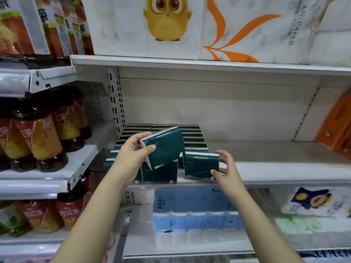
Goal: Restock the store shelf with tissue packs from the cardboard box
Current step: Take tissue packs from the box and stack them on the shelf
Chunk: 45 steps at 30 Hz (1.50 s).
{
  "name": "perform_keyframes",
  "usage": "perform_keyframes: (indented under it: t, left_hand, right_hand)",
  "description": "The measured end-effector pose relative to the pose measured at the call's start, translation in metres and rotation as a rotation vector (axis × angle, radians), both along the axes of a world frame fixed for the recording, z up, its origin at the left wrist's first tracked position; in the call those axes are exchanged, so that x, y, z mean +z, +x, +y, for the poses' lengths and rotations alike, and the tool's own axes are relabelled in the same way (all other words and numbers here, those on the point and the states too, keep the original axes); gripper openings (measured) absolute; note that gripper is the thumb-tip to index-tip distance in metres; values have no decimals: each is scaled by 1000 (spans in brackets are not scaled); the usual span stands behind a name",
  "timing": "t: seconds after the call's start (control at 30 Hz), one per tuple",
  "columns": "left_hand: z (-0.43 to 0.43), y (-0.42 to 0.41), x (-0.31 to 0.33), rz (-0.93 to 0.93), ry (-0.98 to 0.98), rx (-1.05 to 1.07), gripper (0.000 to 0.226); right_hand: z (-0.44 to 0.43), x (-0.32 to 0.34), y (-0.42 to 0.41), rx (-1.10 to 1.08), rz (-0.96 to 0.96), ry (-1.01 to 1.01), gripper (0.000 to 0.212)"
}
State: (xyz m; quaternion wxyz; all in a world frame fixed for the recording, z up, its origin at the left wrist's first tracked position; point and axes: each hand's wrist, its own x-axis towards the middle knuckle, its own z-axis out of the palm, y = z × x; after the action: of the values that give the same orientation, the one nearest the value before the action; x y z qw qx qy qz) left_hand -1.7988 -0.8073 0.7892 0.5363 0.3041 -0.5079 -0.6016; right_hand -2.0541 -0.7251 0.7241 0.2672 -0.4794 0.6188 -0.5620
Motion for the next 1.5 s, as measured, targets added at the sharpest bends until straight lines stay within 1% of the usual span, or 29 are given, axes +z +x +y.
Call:
perform_keyframes:
  t: [0.1,0.3,0.47,0.63,0.7,0.8,0.83,0.87,0.97,1.03,1.07,1.1,1.17,1.23,1.27,1.33,1.5]
  left_hand:
    - [-15,1,-4,-2,6,-9,34]
    - [-32,2,-9,14,36,-38,35]
    - [-34,3,-14,31,31,-64,35]
    - [-31,-2,-16,19,45,-92,35]
    - [-28,-7,-15,19,47,-100,34]
    - [-24,-13,-11,5,38,-119,34]
    - [-22,-15,-10,-2,33,-127,34]
    - [-20,-16,-9,-11,24,-133,34]
    - [-14,-21,-7,-28,6,-145,34]
    - [-9,-26,-6,-38,-5,-163,33]
    - [-7,-29,-6,-55,-10,-175,33]
    - [-5,-32,-7,-83,-19,-187,33]
    - [-1,-39,-9,-148,-57,-213,34]
    - [3,-45,-10,-218,-121,-241,35]
    - [5,-48,-10,-260,-155,-244,36]
    - [8,-51,-10,-373,-221,-224,36]
    - [6,-63,-16,-789,-491,-114,38]
  right_hand:
    - [-19,-8,7,-36,109,33,63]
    - [-38,-21,15,-82,213,108,64]
    - [-48,-20,14,-78,277,206,71]
    - [-48,-18,10,-19,292,267,75]
    - [-46,-14,7,10,288,298,81]
    - [-39,-6,5,45,216,301,94]
    - [-36,-3,4,34,194,277,93]
    - [-33,2,3,-3,182,231,87]
    - [-25,22,1,-161,170,-61,54]
    - [-20,36,1,-101,97,-155,38]
    - [-18,41,2,-27,50,-150,35]
    - [-14,45,4,58,8,-132,38]
    - [-7,45,6,179,-5,-77,57]
    - [-1,37,7,209,38,-42,74]
    - [1,33,6,199,50,-37,78]
    - [5,26,2,168,54,-38,79]
    - [11,20,1,100,92,-36,69]
